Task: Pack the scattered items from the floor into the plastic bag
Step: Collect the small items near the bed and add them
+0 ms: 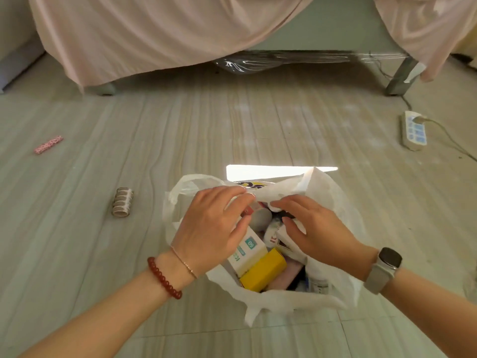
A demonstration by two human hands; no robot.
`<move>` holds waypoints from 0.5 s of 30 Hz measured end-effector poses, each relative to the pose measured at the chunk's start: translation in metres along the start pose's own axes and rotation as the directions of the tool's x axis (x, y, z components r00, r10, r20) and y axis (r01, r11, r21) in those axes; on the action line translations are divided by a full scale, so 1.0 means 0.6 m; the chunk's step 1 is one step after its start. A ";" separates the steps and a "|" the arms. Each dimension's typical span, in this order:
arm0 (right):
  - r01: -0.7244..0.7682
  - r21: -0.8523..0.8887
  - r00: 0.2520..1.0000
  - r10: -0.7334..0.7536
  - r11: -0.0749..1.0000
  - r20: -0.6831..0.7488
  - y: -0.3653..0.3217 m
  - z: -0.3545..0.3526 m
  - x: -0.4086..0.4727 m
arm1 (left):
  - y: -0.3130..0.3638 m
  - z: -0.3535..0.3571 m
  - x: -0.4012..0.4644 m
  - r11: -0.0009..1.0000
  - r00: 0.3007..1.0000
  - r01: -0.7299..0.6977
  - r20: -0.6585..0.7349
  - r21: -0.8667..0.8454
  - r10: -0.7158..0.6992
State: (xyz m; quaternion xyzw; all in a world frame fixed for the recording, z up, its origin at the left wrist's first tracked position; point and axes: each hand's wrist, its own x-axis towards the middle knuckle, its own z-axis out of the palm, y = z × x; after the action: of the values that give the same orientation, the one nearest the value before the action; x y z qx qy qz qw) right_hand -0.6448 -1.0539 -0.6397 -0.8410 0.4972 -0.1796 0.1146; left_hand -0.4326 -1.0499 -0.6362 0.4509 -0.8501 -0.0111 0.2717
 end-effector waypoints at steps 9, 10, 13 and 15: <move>0.445 0.183 0.876 -0.383 0.877 -0.294 -0.220 0.063 0.192 | -0.206 -0.141 -0.072 0.900 0.846 0.428 -0.386 0.082 -0.367; 0.460 0.192 0.871 -0.397 0.867 -0.291 -0.249 0.078 0.218 | -0.240 -0.146 -0.090 0.847 0.806 0.525 -0.367 0.080 -0.465; 0.432 0.170 0.896 -0.400 0.886 -0.195 -0.335 0.130 0.301 | -0.336 -0.135 -0.166 0.612 0.627 0.779 -0.198 0.139 -0.753; 0.286 0.172 0.957 -0.291 0.942 0.003 -0.378 0.182 0.346 | -0.382 -0.103 -0.227 0.473 0.485 0.846 0.014 0.246 -0.875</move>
State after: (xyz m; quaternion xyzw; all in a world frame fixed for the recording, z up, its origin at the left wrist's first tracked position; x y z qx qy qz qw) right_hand -0.3271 -1.1259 -0.6159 -0.8944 0.3498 -0.2244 0.1654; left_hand -0.1682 -1.0666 -0.7058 0.8405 -0.5204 -0.0896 0.1217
